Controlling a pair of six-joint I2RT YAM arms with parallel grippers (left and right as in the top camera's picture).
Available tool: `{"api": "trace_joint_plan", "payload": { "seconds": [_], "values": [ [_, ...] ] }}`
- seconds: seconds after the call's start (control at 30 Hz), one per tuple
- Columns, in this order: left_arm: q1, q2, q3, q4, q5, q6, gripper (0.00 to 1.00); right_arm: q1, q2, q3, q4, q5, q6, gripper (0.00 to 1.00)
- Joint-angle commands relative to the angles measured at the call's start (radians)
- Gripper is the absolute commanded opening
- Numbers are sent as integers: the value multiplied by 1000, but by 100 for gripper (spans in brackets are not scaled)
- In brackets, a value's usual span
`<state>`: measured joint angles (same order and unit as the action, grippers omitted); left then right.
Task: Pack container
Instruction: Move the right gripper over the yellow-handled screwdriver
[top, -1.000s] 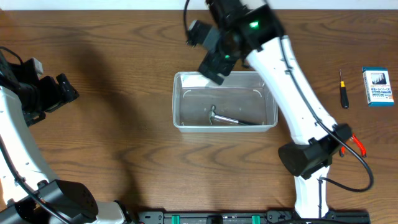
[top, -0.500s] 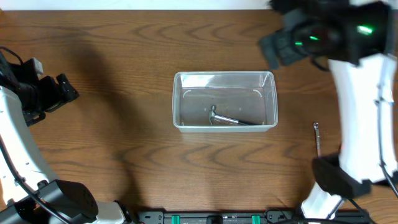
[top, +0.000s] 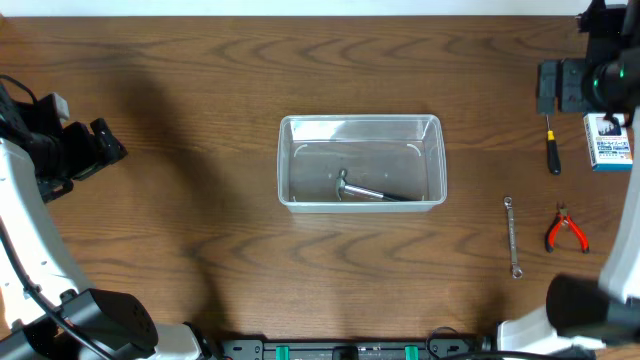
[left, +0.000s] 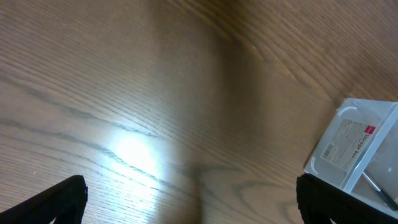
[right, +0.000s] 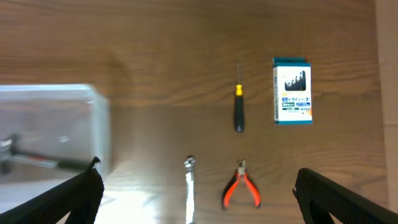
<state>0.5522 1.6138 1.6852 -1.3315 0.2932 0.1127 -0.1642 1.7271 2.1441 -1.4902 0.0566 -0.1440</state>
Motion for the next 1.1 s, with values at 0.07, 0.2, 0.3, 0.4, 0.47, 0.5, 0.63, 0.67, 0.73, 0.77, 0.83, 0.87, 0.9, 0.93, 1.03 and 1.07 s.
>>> {"api": "trace_joint_plan", "payload": {
  "seconds": [0.07, 0.2, 0.3, 0.4, 0.47, 0.5, 0.63, 0.67, 0.73, 0.77, 0.83, 0.87, 0.9, 0.93, 1.03, 1.07],
  "values": [
    [4, 1, 0, -3, 10, 14, 98, -77, 144, -11, 40, -92, -164, 99],
    [4, 1, 0, -2, 10, 14, 98, -106, 272, -11, 43, -137, -206, 99],
    [4, 1, 0, -3, 10, 14, 98, -113, 346, -11, 62, -136, -217, 99],
    [4, 1, 0, -2, 10, 14, 98, -113, 389, -11, 85, -136, -234, 99],
    [4, 1, 0, -3, 10, 14, 98, -113, 399, -11, 92, -130, -248, 99],
    [4, 1, 0, -3, 10, 14, 98, -113, 400, -11, 99, -118, -248, 99],
    [4, 1, 0, -2, 10, 14, 98, -124, 400, -11, 141, -42, -251, 99],
    [4, 1, 0, -3, 10, 14, 98, -128, 401, -11, 145, -32, -255, 99],
    [4, 1, 0, -3, 10, 14, 98, -142, 402, -11, 155, -31, -266, 99],
    [4, 1, 0, -3, 10, 14, 98, -148, 402, -11, 161, -31, -265, 99],
    [4, 1, 0, -2, 10, 14, 98, -158, 407, -11, 174, -33, -265, 99],
    [4, 1, 0, -3, 10, 14, 98, -163, 412, -11, 178, -35, -265, 99],
    [4, 1, 0, -3, 10, 14, 98, -166, 417, -11, 178, -35, -264, 99],
    [4, 1, 0, -2, 10, 14, 98, -171, 423, -11, 178, -35, -261, 99],
    [4, 1, 0, -3, 10, 14, 98, -181, 452, -11, 178, -38, -253, 99],
    [4, 1, 0, -3, 10, 14, 98, -183, 463, -11, 178, -38, -248, 99]
  ]
}}
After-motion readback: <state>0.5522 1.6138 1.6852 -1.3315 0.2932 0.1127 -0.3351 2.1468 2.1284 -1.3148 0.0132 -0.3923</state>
